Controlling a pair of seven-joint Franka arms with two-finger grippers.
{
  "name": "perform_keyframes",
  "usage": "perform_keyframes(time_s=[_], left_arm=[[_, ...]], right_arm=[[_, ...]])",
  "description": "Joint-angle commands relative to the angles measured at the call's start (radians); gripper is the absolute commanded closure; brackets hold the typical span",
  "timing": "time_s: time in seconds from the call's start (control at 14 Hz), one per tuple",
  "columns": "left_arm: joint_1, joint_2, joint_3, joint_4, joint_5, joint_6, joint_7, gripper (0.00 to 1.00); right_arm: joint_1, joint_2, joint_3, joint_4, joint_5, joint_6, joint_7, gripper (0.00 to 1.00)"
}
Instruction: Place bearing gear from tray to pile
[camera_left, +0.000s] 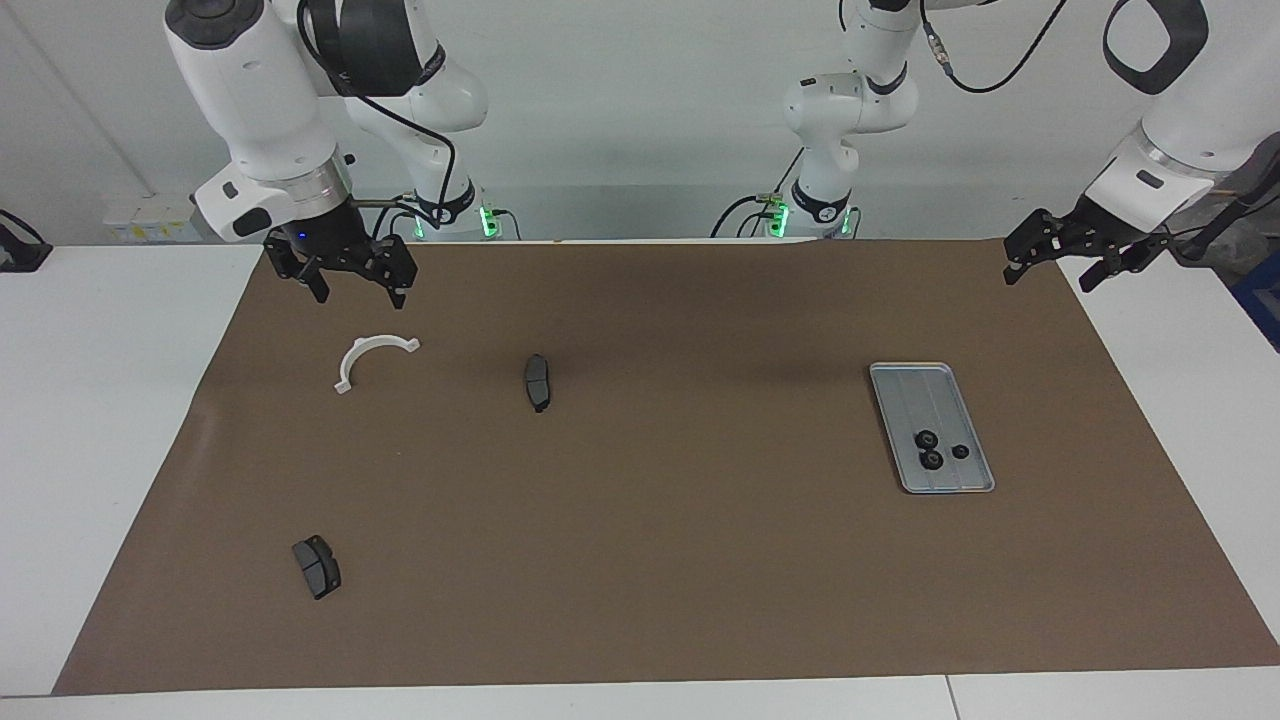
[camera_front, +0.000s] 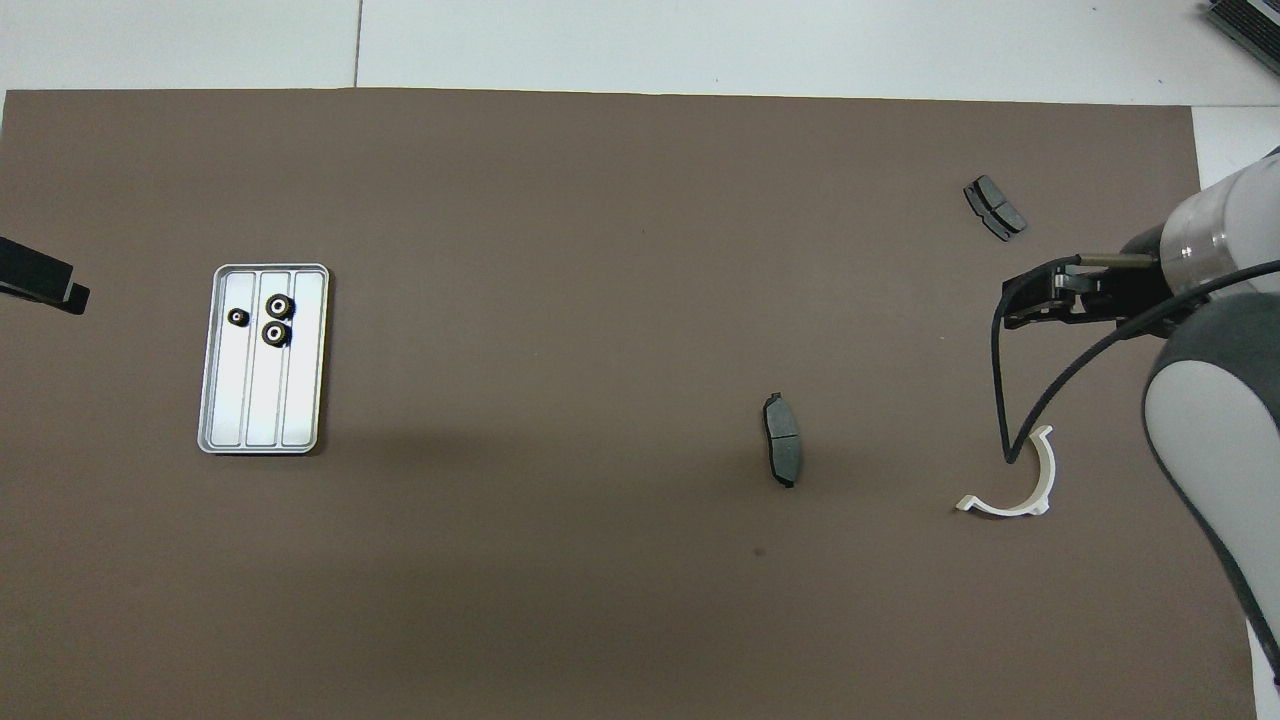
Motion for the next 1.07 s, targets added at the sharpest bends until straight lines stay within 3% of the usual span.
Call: perform_keyframes(time_s=[0.0,0.5,0.78,1.0], left_arm=[[-0.012,-0.002,0.002,-0.008,0.022,0.024,-0.011,0.00],[-0.012,0.025,-0.003,-0.020,0.019,0.033,-0.016,0.00],[-0.010,0.100,-0.003,-0.088,0.019,0.136,-0.016,0.00],[-0.010,0.204,-0.004,-0.120,0.016,0.251,-0.016,0.00]], right_arm=[[-0.010,-0.026,0.003,-0.031,0.001,0.023,-0.027,0.00],[-0.010,-0.026,0.003,-0.031,0.001,0.023,-0.028,0.00],[-0.010,-0.026,0.003,-0.033,0.001,0.023,-0.028,0.00],[-0.010,-0.026,0.003,-0.031,0.001,0.023,-0.028,0.00]])
